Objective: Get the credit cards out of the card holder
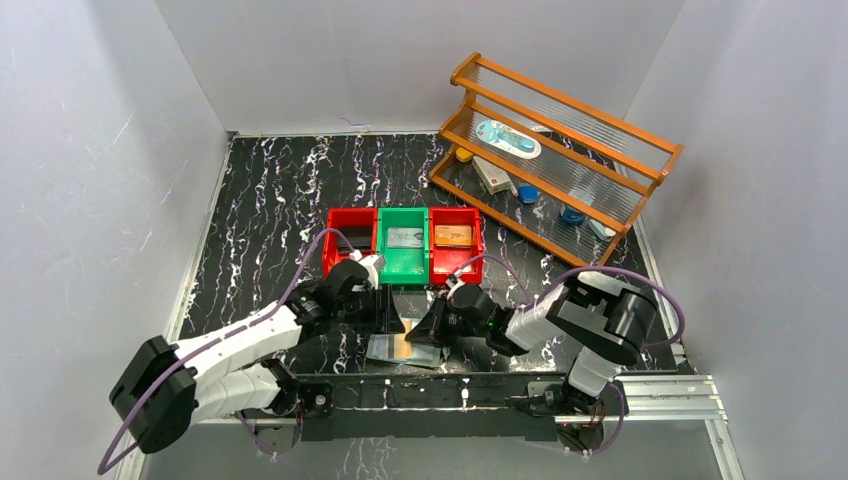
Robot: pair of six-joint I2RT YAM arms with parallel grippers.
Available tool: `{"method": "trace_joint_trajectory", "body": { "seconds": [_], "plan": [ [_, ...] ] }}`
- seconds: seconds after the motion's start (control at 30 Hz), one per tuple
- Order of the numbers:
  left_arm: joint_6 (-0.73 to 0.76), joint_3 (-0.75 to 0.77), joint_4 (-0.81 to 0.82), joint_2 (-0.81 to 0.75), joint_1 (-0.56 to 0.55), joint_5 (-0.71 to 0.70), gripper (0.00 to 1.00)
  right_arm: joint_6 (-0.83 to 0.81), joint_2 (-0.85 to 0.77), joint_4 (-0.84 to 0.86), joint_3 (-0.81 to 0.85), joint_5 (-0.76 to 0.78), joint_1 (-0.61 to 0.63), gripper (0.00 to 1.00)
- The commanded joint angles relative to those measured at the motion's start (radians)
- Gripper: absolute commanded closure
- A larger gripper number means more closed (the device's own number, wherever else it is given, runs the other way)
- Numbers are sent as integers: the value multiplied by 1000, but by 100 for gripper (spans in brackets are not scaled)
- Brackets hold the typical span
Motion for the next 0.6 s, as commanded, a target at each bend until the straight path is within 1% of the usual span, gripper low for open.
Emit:
{"method": "trace_joint_trajectory", "body": {
  "seconds": [0.0, 0.13, 0.23, 0.33, 0.37, 0.43, 0.47, 0.57],
  "plan": [
    [-16, 14, 30, 88, -3, 55, 58, 36, 44, 123, -53, -12, 0, 84],
    [-21, -9, -4, 144, -4, 7, 59, 42, 37, 131, -73, -1, -2, 81],
    [-30, -31, -8, 156, -4, -22, 60, 44, 27, 132, -82, 7, -2, 75],
    [-29, -41, -2, 164, -3, -25, 60, 39, 26, 150, -79, -4, -2, 74],
    [-23, -40, -5, 169, -4, -29, 60, 38, 28, 161, -77, -11, -2, 75],
    [-18, -39, -12, 175, -4, -37, 61, 36, 34, 174, -69, -23, -3, 83],
    [-19, -40, -15, 175, -4, -41, 61, 37, 36, 175, -67, -27, -3, 86],
    [-23, -44, -23, 166, -4, -61, 62, 45, 22, 164, -82, -6, -3, 91]
  ]
}}
